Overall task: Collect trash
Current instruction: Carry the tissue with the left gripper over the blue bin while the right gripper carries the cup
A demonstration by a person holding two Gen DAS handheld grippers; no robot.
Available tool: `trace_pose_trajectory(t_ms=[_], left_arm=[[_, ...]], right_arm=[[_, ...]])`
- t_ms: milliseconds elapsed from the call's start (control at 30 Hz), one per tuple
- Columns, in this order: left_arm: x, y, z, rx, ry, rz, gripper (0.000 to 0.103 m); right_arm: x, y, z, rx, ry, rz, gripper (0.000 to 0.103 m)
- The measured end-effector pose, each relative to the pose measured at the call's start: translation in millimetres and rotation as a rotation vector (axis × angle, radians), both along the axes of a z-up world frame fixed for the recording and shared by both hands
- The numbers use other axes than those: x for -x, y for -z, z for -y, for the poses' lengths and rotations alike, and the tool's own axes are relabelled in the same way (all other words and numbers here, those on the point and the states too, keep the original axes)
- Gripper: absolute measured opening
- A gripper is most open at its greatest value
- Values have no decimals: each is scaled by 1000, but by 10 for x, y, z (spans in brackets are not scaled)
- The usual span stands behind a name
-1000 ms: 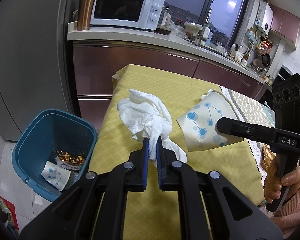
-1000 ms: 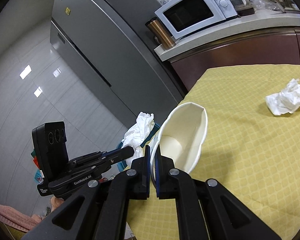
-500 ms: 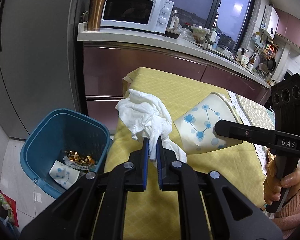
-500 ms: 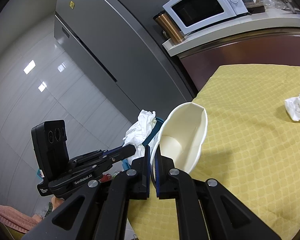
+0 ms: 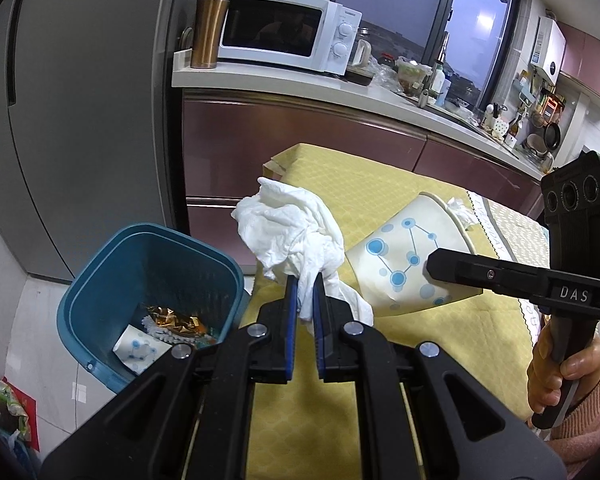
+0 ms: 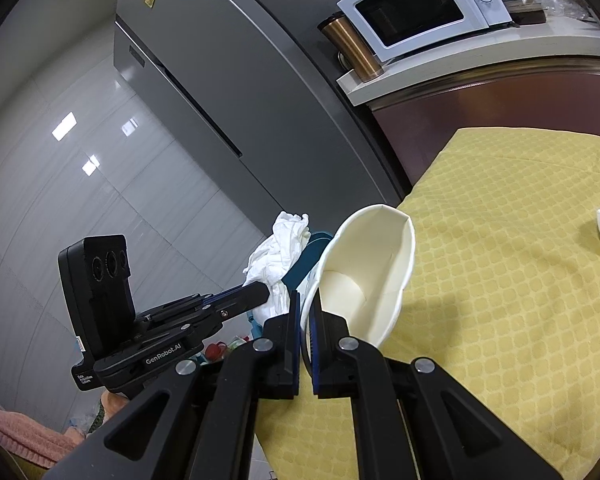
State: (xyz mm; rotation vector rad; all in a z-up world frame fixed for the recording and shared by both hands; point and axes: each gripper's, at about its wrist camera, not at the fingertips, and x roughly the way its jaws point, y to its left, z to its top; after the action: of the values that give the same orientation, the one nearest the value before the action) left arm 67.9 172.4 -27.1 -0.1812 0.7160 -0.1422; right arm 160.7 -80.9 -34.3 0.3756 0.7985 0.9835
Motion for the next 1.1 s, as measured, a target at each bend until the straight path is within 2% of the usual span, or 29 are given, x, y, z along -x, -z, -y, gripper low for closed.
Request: trace_pose_trajectory(t_ms=[1100], left_arm=[[1,10,-353,-15,-92,-3,8]], right_arm=[[-194,-27,-467,2,-87,-2,3]])
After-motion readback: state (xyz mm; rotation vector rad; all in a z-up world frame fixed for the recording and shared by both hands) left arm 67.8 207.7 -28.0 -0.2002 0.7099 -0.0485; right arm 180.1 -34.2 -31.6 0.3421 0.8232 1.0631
